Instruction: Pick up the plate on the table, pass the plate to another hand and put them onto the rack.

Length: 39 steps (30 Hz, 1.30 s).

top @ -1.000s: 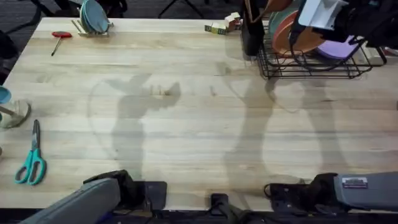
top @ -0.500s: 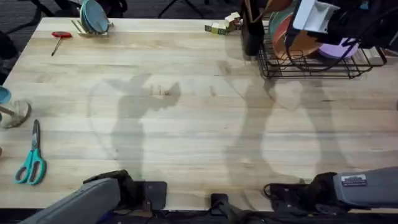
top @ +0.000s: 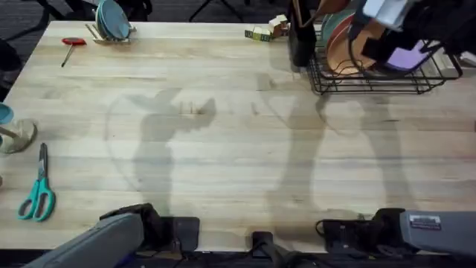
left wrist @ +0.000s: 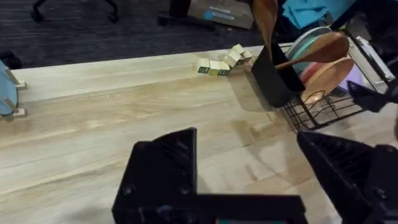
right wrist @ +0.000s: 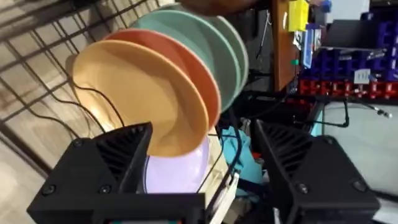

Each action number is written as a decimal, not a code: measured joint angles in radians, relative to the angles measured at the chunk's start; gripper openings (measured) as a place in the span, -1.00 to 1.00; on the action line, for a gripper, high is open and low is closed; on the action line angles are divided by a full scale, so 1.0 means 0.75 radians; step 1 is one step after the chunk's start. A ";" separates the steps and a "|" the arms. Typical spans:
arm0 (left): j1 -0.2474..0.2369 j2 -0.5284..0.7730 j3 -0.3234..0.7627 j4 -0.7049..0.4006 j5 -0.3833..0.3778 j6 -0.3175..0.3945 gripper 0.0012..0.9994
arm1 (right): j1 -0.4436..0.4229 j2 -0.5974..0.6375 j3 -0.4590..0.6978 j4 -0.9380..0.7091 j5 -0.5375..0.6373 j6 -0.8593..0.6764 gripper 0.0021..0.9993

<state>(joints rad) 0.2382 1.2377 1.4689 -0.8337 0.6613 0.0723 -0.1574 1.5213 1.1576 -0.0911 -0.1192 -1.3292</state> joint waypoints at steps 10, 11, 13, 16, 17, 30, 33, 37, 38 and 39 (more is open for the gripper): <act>-0.001 0.000 0.000 0.000 -0.032 0.001 0.99 | 0.028 -0.338 0.000 -0.358 0.004 0.353 0.99; 0.000 0.000 0.000 0.000 -0.046 0.001 0.99 | 0.038 -0.378 0.000 -0.383 0.003 0.422 0.99; 0.000 0.000 0.000 0.000 -0.077 0.000 0.99 | 0.056 -0.449 0.000 -0.414 0.003 0.561 0.99; 0.000 0.000 0.000 0.000 -0.120 0.001 0.99 | 0.077 -0.559 0.000 -0.476 0.003 0.803 0.99; 0.000 0.000 0.000 -0.001 -0.132 0.001 0.99 | 0.082 -0.594 0.000 -0.497 0.003 0.885 0.99; 0.000 0.000 0.000 -0.051 -0.176 0.096 0.99 | 0.090 -0.887 0.000 -0.756 -0.003 1.665 0.99; -0.001 0.000 0.000 -0.071 -0.174 0.106 0.99 | 0.090 -0.914 0.000 -0.776 -0.004 1.739 0.99; 0.000 0.000 0.000 -0.088 -0.174 0.114 0.99 | 0.090 -0.929 0.000 -0.780 -0.007 1.783 0.99; 0.000 0.000 0.000 -0.090 -0.174 0.114 0.99 | 0.090 -0.929 0.000 -0.780 -0.007 1.790 0.99; 0.000 0.000 0.000 -0.091 -0.174 0.114 0.99 | 0.090 -0.929 0.000 -0.781 -0.007 1.795 0.99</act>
<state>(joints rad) 0.2382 1.2377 1.4689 -0.9020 0.5304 0.1582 -0.0898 0.8246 1.1576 -0.6765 -0.1246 0.0173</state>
